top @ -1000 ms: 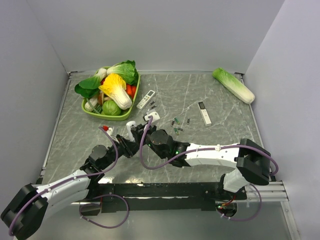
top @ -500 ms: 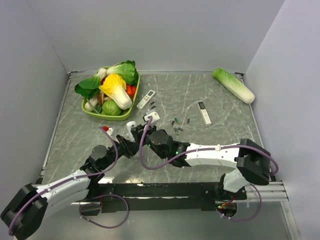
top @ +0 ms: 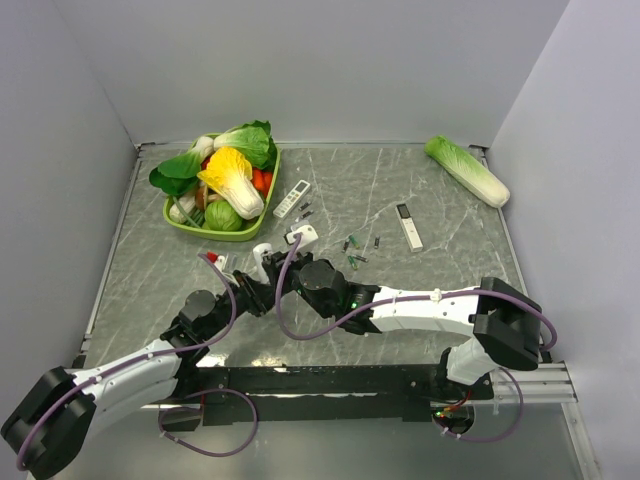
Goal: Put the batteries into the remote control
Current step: Load the battery into the remote control.
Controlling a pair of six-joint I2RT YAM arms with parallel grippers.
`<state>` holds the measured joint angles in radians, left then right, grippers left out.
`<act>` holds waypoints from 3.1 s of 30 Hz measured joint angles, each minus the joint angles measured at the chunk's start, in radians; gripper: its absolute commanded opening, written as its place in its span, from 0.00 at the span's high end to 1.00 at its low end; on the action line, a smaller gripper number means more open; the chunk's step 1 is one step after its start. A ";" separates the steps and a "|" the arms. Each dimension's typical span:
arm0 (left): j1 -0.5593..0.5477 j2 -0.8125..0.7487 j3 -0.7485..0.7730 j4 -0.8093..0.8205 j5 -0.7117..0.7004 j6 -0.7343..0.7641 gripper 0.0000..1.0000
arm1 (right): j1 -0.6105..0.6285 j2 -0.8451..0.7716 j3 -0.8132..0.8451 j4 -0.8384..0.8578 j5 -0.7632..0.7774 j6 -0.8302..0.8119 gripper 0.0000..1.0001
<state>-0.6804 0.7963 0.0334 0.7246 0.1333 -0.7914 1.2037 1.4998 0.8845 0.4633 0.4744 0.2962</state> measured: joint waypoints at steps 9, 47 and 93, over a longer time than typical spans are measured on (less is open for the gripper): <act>0.000 0.011 0.000 0.005 -0.002 -0.013 0.99 | 0.000 0.000 0.000 -0.031 0.004 -0.010 0.48; 0.000 0.132 0.073 0.072 0.182 -0.027 0.99 | -0.217 -0.431 -0.146 -0.181 -0.760 -0.580 0.27; -0.044 0.191 0.135 0.097 0.314 -0.033 0.99 | -0.351 -0.333 -0.118 -0.188 -1.000 -0.768 0.80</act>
<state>-0.7246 0.9871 0.1688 0.8215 0.4477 -0.8246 0.8528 1.1671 0.7662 0.2749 -0.5255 -0.4717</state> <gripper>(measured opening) 0.285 0.237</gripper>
